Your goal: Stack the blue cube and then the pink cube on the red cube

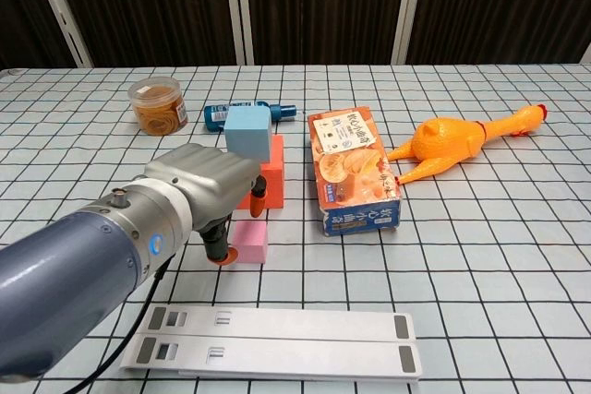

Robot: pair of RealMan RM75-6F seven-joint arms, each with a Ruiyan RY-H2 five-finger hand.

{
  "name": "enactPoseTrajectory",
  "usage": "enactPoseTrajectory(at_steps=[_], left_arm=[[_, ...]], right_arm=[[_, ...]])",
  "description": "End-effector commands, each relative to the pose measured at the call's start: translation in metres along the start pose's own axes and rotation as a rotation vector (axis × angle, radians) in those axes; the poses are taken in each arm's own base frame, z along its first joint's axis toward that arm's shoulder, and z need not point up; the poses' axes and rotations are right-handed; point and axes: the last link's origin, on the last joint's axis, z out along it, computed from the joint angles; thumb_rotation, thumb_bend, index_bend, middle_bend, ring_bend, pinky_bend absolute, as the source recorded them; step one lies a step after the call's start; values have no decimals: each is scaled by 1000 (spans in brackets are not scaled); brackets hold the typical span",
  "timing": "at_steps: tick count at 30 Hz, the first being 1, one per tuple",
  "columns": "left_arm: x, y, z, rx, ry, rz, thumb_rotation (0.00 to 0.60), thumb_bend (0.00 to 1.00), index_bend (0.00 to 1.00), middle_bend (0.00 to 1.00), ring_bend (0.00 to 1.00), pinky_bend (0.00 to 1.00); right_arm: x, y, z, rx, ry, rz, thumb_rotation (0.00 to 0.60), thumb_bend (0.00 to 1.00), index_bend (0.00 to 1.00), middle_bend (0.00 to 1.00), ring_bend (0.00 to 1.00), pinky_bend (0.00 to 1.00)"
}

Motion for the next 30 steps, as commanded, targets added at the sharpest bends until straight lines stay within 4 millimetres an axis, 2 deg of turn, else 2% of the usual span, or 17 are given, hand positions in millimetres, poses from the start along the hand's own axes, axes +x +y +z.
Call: enactPoseTrajectory(at_steps=[1,30], left_arm=[[0,0,0,4,1,1,600,340,335,927,761,813],[-4,3,3,3,0,-7,600,359,337,927,762,813]], right_arm=[[0,0,0,1,0,3,600,160,102,74,103,213],[-2,-1,1,1,-9,2,600,160,102,74,103,213]])
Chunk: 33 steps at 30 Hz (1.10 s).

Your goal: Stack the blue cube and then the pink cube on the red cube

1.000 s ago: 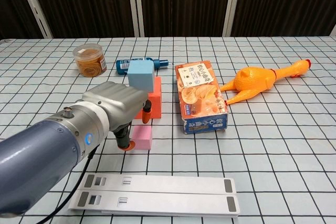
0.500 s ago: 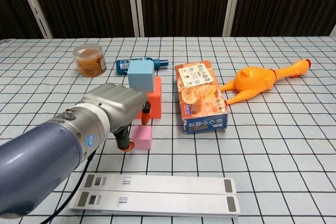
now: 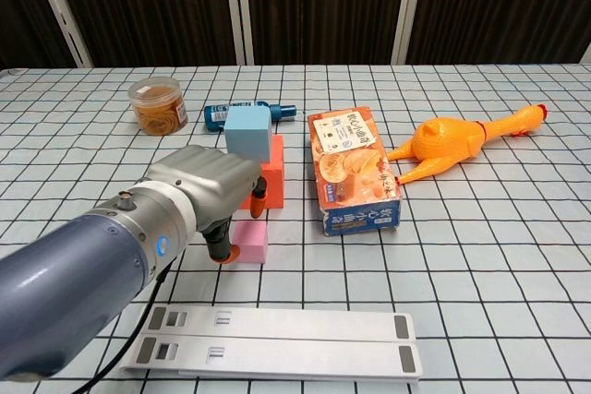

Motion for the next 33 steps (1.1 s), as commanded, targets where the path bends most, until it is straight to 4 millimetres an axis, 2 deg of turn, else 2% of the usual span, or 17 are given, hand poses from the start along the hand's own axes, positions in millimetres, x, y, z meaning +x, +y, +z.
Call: enactPoseTrajectory(at_steps=[1,33], left_arm=[[0,1,0,-4,0,-6,600,359,337,927,762,813],[0,2,-2,2,3,1,600,359,364,932,770,823]], right_arm=[[0,0,0,-1,0,-1,600,159,102,74,103,213],[0,1,0,-2,-4,2,600,160,102,74,103,213]])
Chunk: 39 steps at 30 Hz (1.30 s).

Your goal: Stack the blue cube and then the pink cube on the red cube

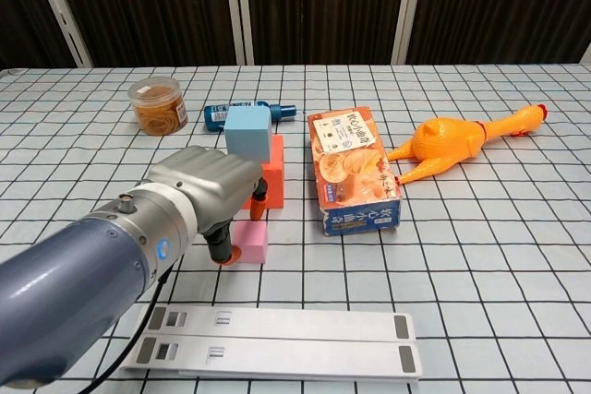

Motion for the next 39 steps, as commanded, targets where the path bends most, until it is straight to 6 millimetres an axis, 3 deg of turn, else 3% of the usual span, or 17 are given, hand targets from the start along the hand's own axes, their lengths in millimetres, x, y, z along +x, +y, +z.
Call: enactPoseTrajectory(at_steps=[1,39], left_arm=[[0,0,0,0,1,0,600,360,364,932,771,823],[12,-6,-3,4,25,-53,600,376,382,936,774,829]], right_arm=[[0,0,0,0,0,0,600,160,102,74,103,213],[-1,-1,0,5,-1,2,600,160,102,74,103,213]])
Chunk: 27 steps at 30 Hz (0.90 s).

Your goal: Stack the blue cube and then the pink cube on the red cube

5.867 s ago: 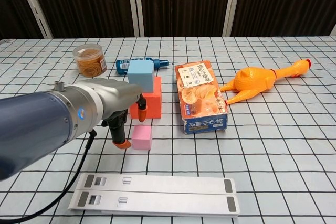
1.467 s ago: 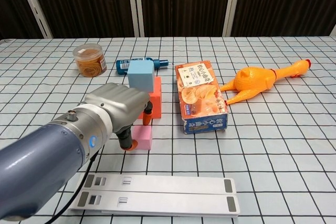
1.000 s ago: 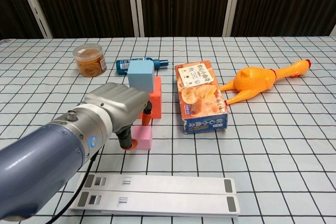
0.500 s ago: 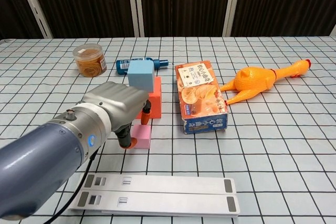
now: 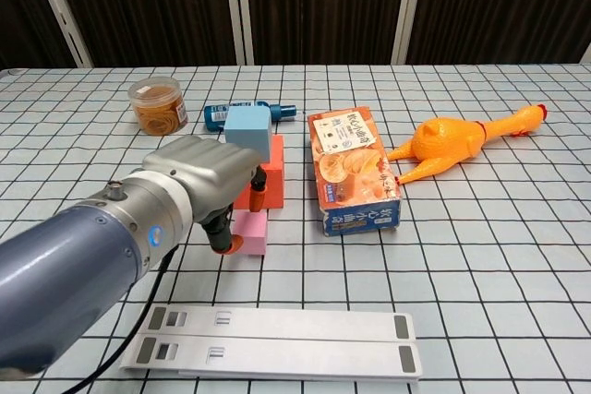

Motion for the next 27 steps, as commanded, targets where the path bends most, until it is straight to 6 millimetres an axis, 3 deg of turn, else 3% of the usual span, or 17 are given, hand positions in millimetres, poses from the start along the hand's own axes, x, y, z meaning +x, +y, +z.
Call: enactPoseTrajectory(at_steps=[1,6,27], left_arm=[[5,-2,0,4,6,-12,600,376,382,935,774,829],[21,-4,-4,-1,22,-29,600,376,382,935,774,828],[121,-11,-21,35,101,-152,600,376,384,935,774,828]], right_arm=[[0,0,0,1,0,0,600,160,102,74,103,213],[0,0,0,1,3,0,600,160,102,74,102,213],[2,-1,-1,4,8,2,600,161,102,74,103,213]])
